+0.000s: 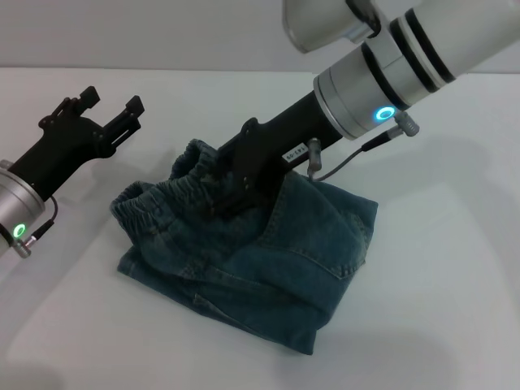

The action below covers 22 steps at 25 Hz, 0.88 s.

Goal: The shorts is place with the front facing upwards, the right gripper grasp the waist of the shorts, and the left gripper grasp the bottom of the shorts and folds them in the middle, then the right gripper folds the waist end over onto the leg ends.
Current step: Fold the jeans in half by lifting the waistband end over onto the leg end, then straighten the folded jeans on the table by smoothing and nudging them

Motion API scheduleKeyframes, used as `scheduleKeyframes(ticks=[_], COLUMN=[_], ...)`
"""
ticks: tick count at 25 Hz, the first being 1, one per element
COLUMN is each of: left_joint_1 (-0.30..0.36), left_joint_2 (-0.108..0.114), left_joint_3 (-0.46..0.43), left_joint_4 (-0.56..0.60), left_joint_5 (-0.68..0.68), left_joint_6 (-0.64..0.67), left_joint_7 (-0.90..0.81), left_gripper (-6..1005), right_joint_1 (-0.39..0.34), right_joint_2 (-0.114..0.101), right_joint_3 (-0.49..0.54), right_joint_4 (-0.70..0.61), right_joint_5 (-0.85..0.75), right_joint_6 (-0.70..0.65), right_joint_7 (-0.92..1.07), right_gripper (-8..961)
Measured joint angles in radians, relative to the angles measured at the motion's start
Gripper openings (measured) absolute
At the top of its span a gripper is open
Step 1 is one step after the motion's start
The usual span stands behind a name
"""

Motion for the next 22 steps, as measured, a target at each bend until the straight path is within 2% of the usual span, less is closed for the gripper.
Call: scheduleKeyframes(ticks=[6,11,14,15,16,22], left_joint_1=[0.005,0.003,0.001,0.001,0.001,0.007], left_joint_2=[0.000,0.001,0.003,0.003,0.003,0.003], left_joint_3=[-0.001,0.003,0.007,0.007,0.007,0.013], left_joint_4=[-0.002,-0.020,-0.035,-0.036,-0.038,-0.056], left_joint_5=[-0.007,-0.008,-0.004,-0.004,-0.004,-0.002], left_joint_6=[0.000,0.016,0.054,0.060,0.075,0.134], left_joint_7=[0.000,-0.006,-0.013,-0.013,-0.014,-0.015], left_gripper=[827,827,827,827,827,827], right_joint_1=[-0.005,-0.047,-0.115,-0.162,-0.162,-0.359], right_joint_2=[0.002,0.008,0.008,0.005,0.005,0.001], right_joint_3=[-0.061,-0.108,-0.115,-0.108,-0.108,-0.086], right_joint_4=[0.010,0.013,0.013,0.013,0.013,-0.005], right_joint_5=[0.001,0.012,0.078,0.151,0.151,0.538], right_joint_6=[0.009,0.119,0.266,0.348,0.348,0.558], right_joint_7=[0.000,-0.001,-0.027,-0.076,-0.076,-0.414], right_gripper=[524,524,524,524,524,524])
